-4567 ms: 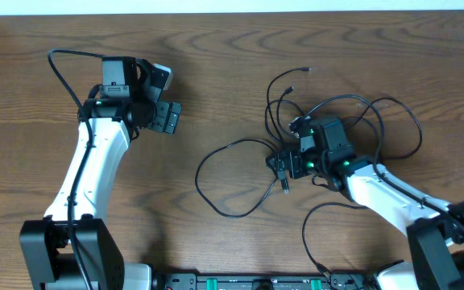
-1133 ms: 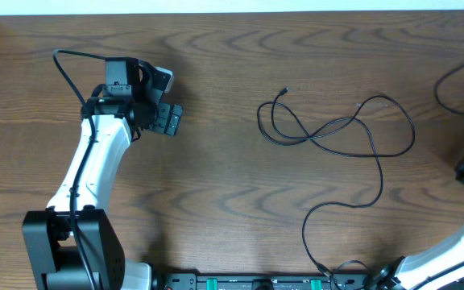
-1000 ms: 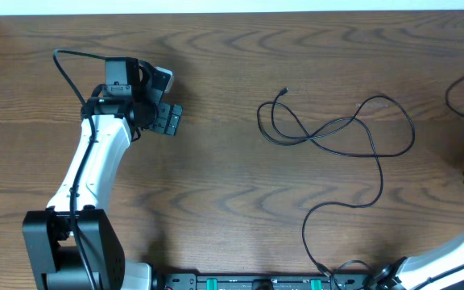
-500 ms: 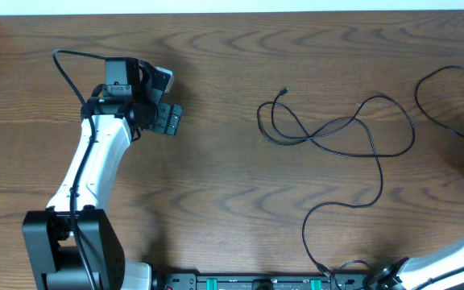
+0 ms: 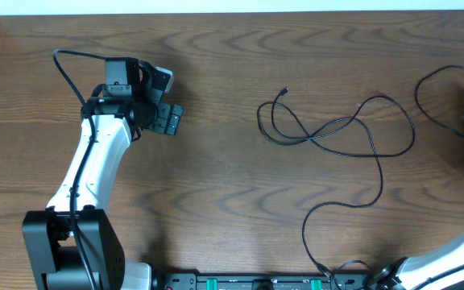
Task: Untangle cables
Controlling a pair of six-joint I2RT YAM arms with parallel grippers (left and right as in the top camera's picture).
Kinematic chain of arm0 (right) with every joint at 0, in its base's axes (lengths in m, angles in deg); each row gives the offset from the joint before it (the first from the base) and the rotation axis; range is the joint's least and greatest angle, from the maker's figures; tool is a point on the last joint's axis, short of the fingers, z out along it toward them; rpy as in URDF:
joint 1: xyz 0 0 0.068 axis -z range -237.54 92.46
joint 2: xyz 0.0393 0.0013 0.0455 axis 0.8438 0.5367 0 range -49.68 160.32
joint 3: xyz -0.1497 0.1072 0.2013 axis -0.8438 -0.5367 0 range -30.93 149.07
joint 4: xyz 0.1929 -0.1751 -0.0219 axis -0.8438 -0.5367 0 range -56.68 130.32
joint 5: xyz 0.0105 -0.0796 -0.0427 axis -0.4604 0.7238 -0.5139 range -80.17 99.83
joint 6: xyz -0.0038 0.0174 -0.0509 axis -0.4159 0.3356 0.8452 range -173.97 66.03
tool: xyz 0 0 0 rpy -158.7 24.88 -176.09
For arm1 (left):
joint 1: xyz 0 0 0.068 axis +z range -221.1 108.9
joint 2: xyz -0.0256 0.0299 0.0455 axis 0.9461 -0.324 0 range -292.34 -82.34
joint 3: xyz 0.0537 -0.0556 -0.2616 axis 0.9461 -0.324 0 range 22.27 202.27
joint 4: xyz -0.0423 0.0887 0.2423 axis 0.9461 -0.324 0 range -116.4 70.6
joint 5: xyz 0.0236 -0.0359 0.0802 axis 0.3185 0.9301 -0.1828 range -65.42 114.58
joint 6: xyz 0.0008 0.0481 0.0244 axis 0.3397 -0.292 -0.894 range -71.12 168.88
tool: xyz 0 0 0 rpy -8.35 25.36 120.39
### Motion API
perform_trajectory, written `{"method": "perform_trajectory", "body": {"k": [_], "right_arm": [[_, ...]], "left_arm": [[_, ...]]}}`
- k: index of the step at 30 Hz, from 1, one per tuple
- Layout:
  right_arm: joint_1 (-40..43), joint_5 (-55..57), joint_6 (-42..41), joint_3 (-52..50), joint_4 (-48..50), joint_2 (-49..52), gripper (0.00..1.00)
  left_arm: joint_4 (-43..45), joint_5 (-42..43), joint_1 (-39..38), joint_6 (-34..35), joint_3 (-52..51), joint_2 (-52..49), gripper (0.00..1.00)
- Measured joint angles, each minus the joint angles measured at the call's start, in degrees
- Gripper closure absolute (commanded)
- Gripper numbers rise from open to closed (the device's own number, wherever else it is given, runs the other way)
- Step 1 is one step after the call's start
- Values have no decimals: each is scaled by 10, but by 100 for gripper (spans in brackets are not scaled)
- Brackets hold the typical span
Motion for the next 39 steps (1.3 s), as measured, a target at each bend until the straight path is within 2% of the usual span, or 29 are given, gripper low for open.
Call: {"method": "perform_trajectory", "body": {"k": [10, 16, 26, 39], "right_arm": [[-126, -71, 96, 1, -61, 0, 1], [-205, -82, 113, 1, -64, 0, 1], [-327, -80, 151, 2, -121, 0, 1], [-478, -13, 215, 16, -197, -5, 1]], "left_arm": [[0, 0, 0, 0, 0, 0, 9], [0, 0, 0, 0, 0, 0, 9], [0, 0, 0, 0, 0, 0, 9], [0, 0, 0, 0, 0, 0, 9]]}}
